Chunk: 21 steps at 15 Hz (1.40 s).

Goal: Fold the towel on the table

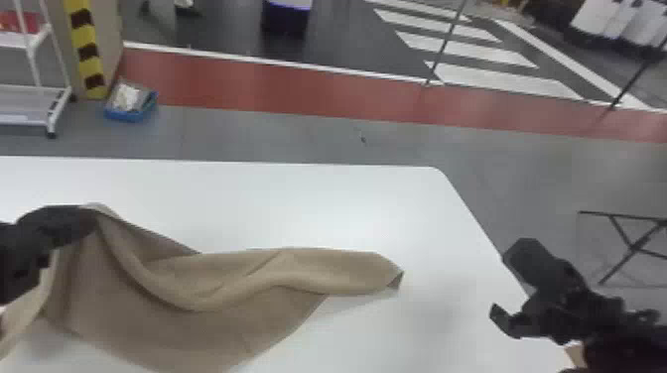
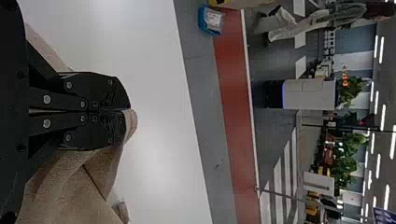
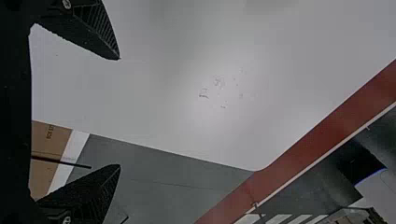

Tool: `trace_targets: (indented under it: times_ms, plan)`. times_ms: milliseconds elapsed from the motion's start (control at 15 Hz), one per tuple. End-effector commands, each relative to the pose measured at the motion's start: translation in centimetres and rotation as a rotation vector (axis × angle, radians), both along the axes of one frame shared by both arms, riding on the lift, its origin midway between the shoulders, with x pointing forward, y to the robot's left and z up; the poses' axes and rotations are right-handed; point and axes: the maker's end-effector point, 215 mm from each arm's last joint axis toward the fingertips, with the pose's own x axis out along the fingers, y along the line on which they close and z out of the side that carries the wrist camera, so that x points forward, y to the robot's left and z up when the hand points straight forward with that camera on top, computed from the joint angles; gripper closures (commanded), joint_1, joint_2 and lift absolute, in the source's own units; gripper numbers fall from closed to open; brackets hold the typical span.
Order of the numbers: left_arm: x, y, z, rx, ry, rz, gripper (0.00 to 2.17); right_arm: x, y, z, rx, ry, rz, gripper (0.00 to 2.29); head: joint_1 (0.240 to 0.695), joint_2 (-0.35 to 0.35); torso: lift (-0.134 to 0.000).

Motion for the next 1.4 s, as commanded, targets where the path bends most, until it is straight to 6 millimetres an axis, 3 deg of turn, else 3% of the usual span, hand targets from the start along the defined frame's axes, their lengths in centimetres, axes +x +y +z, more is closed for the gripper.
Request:
trace_targets:
  times_ms: [0, 133, 267, 333, 467, 600, 800, 1067, 1200, 1333]
  plan:
    - [1.1, -1.4, 2.1, 0.003, -0.044, -0.025, 2.13, 0.0, 0.5, 0.1, 0.006, -0.003, 0.005, 0.05, 0.695, -0.350, -0.124]
    - [1.8, -3.6, 2.2, 0.015, -0.047, -0.065, 2.13, -0.4, 0.3, 0.1, 0.002, 0.000, 0.001, 0.05, 0.695, -0.350, -0.124]
    - [2.6, -4.8, 4.2, 0.038, -0.091, -0.082, 2.13, -0.8, -0.1, 0.4, -0.004, 0.000, -0.005, 0.05, 0.695, -0.350, -0.124]
    - [3.4, -4.5, 5.5, 0.053, -0.119, -0.070, 2.13, -0.9, -0.1, 0.7, -0.011, -0.004, 0.003, 0.05, 0.695, -0.350, -0.124]
    - [3.4, -3.4, 5.5, 0.071, -0.128, -0.055, 2.13, -1.1, -0.4, 0.9, -0.020, -0.006, 0.014, 0.05, 0.695, -0.350, -0.124]
    - [2.1, -1.7, 4.6, 0.069, -0.148, -0.069, 2.13, -1.1, -0.4, 1.1, -0.029, -0.015, 0.040, 0.05, 0.695, -0.350, -0.124]
    - [-1.4, 0.1, 4.9, 0.081, -0.228, -0.151, 2.13, 0.8, 0.5, 1.2, 0.081, -0.056, 0.062, 0.05, 0.695, -0.350, -0.124]
    - [-5.5, 3.1, 3.2, 0.045, -0.199, -0.229, 2.13, 4.1, 3.2, 1.3, 0.322, -0.116, 0.047, 0.05, 0.695, -0.350, -0.124]
    - [-6.3, 3.2, 2.2, 0.038, -0.171, -0.244, 2.13, 6.3, 6.3, 1.2, 0.468, -0.141, 0.039, 0.05, 0.695, -0.350, -0.124]
    - [-6.6, 1.7, 2.1, 0.041, -0.187, -0.289, 2.13, 8.9, 11.0, 1.6, 0.566, -0.163, 0.087, 0.05, 0.695, -0.345, -0.124]
